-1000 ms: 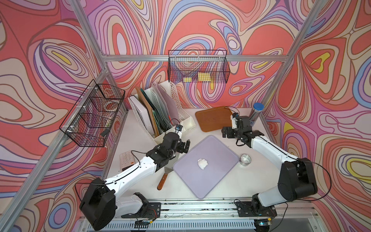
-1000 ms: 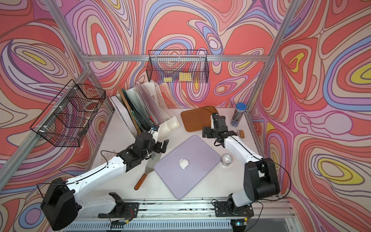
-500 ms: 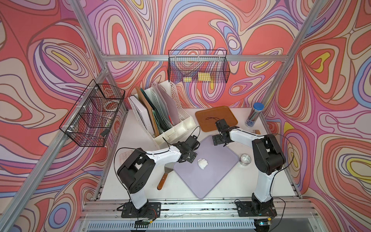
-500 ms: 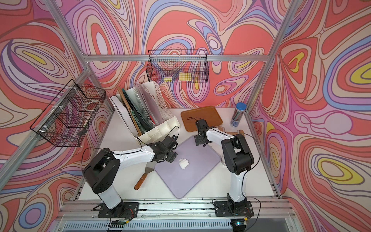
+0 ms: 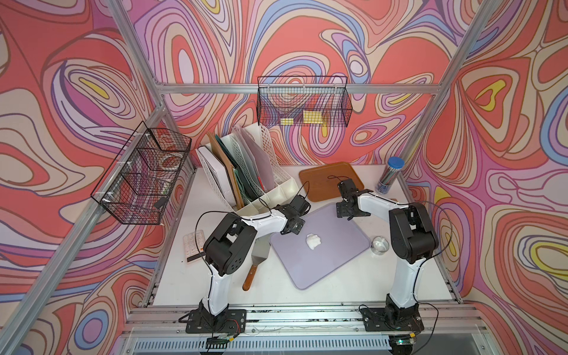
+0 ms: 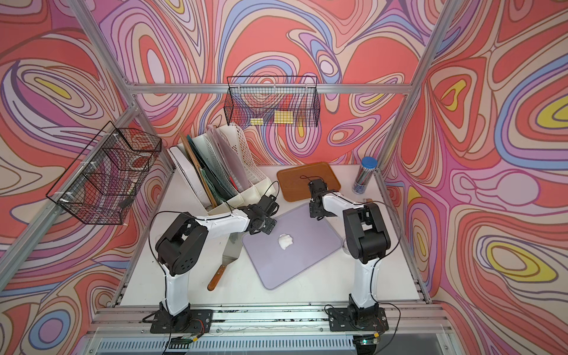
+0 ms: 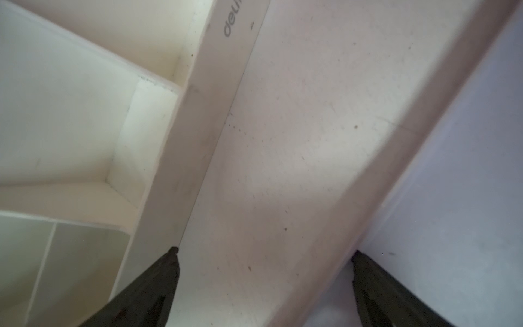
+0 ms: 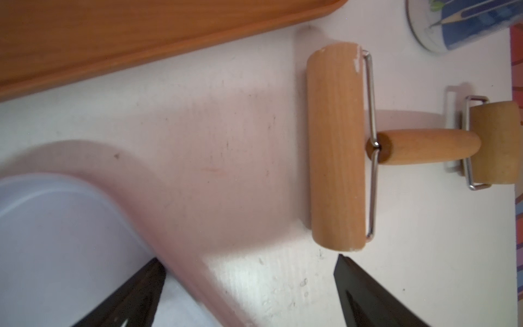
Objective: Roll out the dumpling wrappers from the dough
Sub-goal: Adjust the work surface at the center of the board.
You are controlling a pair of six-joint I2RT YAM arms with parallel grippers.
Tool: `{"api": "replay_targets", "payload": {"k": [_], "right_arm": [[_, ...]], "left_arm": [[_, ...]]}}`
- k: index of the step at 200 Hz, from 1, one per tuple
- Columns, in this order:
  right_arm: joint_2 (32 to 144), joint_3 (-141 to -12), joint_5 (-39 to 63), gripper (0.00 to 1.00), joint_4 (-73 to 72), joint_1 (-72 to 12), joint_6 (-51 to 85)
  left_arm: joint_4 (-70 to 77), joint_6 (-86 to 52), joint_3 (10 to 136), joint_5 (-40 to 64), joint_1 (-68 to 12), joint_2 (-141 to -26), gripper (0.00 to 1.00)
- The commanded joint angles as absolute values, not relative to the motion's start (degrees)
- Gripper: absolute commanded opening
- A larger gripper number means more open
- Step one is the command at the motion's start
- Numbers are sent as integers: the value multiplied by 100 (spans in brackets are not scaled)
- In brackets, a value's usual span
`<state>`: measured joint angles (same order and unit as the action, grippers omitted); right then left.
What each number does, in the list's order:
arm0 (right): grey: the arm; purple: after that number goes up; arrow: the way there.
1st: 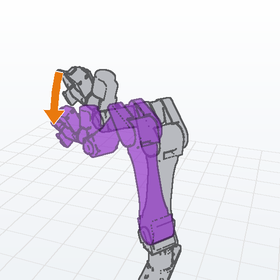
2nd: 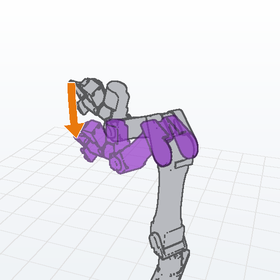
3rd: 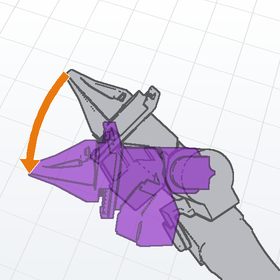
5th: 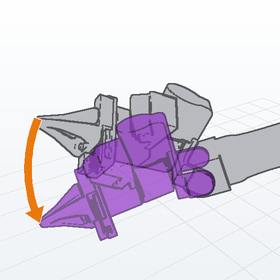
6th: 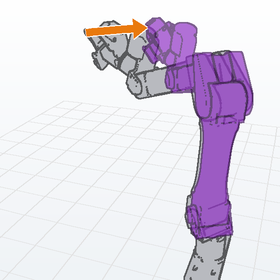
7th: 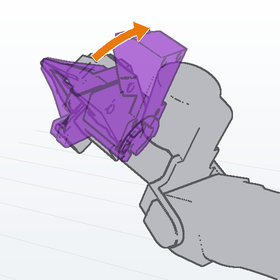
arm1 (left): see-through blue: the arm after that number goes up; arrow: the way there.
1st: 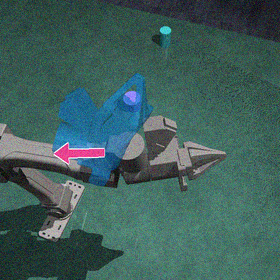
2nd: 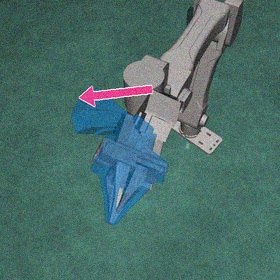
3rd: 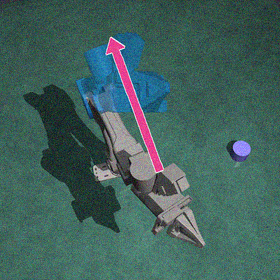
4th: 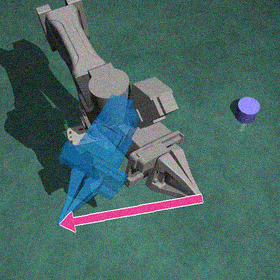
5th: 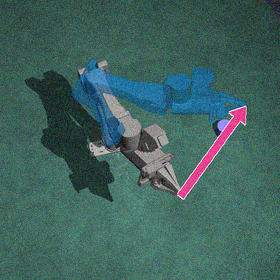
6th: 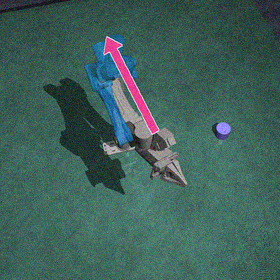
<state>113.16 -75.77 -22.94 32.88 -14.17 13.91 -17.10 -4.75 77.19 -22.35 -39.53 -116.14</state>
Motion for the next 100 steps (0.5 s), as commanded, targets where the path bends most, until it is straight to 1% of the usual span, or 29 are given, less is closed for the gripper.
{"api": "replay_targets", "payload": {"k": [1,26,43,56,74,93,100], "right_arm": [[11158,-7393,-2274,98,3305,-1319,1450],[10588,-7219,-1715,98,3085,-1237,1302],[10209,-7146,-1308,98,3098,-1056,1108],[10030,-7134,-923,98,3107,-798,981],[10115,-7339,-505,90,3206,-425,797],[10648,-7773,30,72,3392,-82,713],[10804,-7926,137,67,3445,-19,688]], "left_arm": [[-1921,-370,8021,-2426,-3850,-11989,100],[-1681,-491,8141,-2236,-3870,-11849,99],[-1239,-446,7813,-1937,-4042,-11269,100],[-964,-484,7526,-1478,-4160,-10765,100],[-799,-824,7190,-793,-4175,-10145,100],[-539,-1107,6802,-496,-4174,-9612,100],[-494,-1190,6696,-412,-4170,-9466,100]]}}
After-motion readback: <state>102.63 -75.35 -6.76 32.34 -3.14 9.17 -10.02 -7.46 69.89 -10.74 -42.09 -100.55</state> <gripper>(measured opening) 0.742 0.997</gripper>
